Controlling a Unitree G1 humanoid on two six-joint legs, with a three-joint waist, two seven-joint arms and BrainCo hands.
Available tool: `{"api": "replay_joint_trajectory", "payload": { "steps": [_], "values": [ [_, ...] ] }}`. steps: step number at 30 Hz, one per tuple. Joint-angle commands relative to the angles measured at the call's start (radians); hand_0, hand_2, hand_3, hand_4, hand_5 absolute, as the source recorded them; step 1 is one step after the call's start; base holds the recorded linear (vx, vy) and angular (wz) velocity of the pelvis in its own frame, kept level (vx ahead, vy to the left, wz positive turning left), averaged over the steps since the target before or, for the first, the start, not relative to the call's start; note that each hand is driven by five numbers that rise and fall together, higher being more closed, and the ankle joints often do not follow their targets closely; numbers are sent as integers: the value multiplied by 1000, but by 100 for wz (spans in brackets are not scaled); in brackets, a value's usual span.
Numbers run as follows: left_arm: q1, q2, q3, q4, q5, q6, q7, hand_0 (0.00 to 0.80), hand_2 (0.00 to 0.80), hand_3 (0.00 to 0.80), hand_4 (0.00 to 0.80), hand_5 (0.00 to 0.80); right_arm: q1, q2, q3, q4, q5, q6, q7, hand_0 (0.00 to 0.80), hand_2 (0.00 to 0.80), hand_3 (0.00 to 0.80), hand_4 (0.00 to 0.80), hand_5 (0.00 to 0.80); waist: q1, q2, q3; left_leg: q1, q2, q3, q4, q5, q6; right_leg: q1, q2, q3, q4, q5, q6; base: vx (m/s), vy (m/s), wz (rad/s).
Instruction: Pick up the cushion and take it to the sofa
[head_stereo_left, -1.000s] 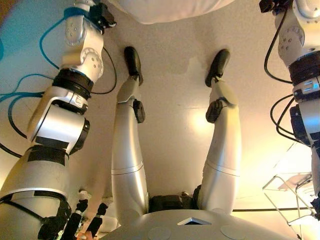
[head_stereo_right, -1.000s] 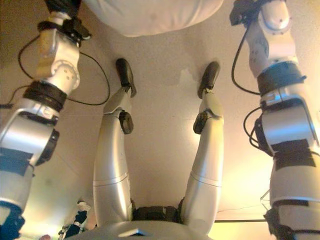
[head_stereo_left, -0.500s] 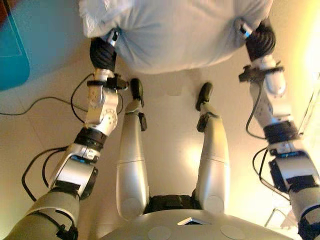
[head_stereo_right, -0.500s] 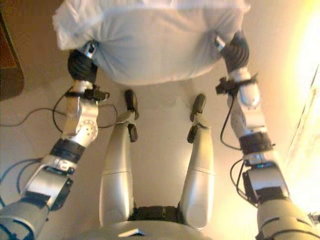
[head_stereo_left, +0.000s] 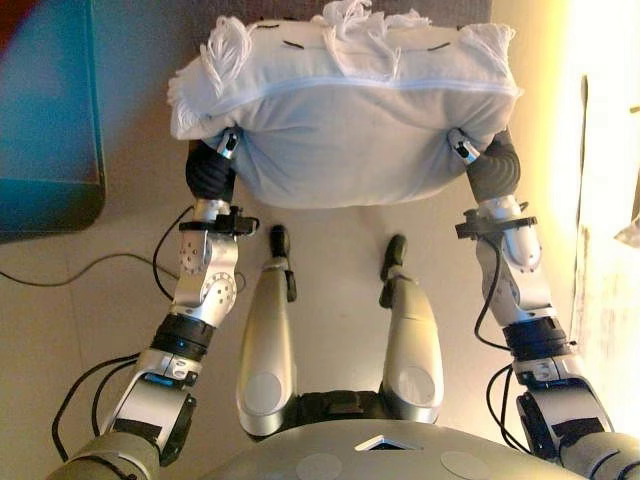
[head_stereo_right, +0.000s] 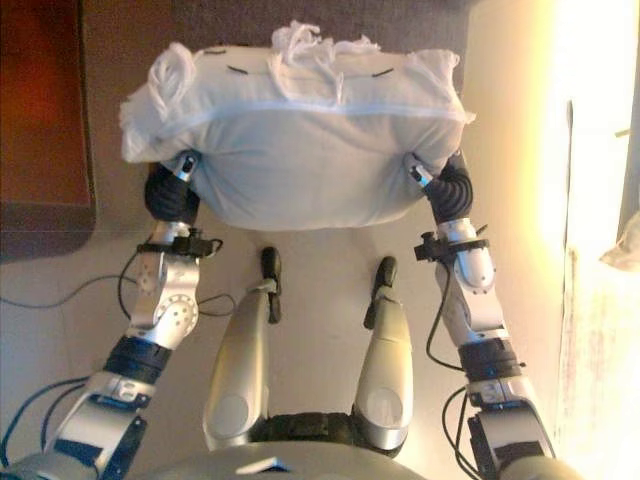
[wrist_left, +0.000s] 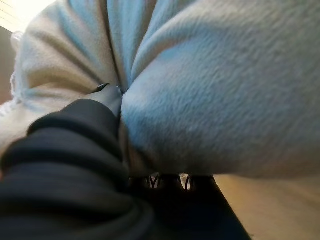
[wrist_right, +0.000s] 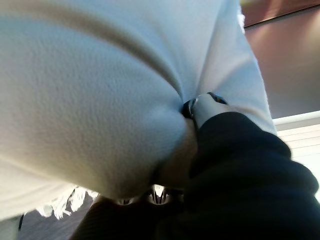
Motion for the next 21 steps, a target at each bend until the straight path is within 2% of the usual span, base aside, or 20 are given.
{"api": "replay_joint_trajectory", "payload": {
  "steps": [1, 3, 5, 7, 9, 11, 14, 17, 21],
  "values": [
    [49, -44, -44, -210, 49, -49, -113, 800, 800, 800, 800, 800, 36, 25, 20, -172, -15, -105, 112, 800, 800, 800, 800, 800, 33, 15, -185, 155, -49, 50, -140, -86, 69, 60, 7, -15, -1, -10, -21, 140, -47, -8],
    [98, -37, -30, -225, 39, -41, -134, 800, 800, 800, 800, 800, 93, 37, 21, -202, -10, -111, 110, 800, 800, 800, 800, 800, 22, 5, -229, 240, -53, 35, -212, -67, 74, 138, 52, 1, -52, -28, -20, 194, -112, 5],
    [139, -41, -19, -245, 57, -44, -139, 800, 800, 800, 800, 800, 124, 43, 19, -223, -1, -104, 120, 800, 800, 800, 800, 800, 21, 2, -270, 314, -48, 40, -285, -51, 70, 213, 71, -12, -134, -17, -19, 186, -109, 22],
    [173, -44, -20, -276, 76, -54, -132, 800, 800, 800, 800, 800, 149, 41, 20, -242, -7, -107, 112, 800, 800, 800, 800, 800, 14, 1, -315, 386, -47, 32, -352, -41, 67, 279, 107, 18, -228, -9, -20, 125, -130, 14],
    [189, -47, -24, -289, 86, -61, -140, 800, 800, 800, 800, 800, 163, 41, 20, -257, 6, -113, 96, 800, 800, 800, 800, 800, 15, 2, -344, 429, -42, 21, -366, -44, 68, 315, 127, 33, -235, -19, -31, 77, -162, 29],
    [221, -51, -21, -291, 109, -79, -124, 800, 800, 800, 800, 800, 188, 44, 18, -281, 10, -101, 94, 800, 800, 800, 800, 800, 18, 0, -382, 479, -35, 21, -403, -39, 63, 372, 136, 28, -267, -23, -41, 66, -153, 22],
    [253, -54, -6, -325, 91, -64, -102, 800, 800, 800, 800, 800, 217, 28, 11, -345, 18, -86, 92, 800, 800, 800, 800, 800, 19, -1, -415, 542, -25, 19, -467, -16, 54, 439, 148, 14, -313, -22, -46, -20, -133, 14],
    [254, -56, -19, -339, 88, -81, -108, 800, 800, 800, 800, 800, 214, 15, 26, -367, -23, -118, 73, 800, 800, 800, 800, 800, 21, 1, -444, 575, -19, 6, -503, -4, 43, 486, 163, 5, -355, -20, -53, -84, -146, 9],
    [233, -48, -31, -358, 95, -103, -68, 800, 800, 800, 800, 800, 187, -11, 39, -374, -10, -117, 43, 800, 800, 800, 800, 800, 22, 3, -462, 602, -13, -7, -504, -8, 36, 528, 182, -2, -364, -36, -67, -102, -123, 5]
  ]
}}
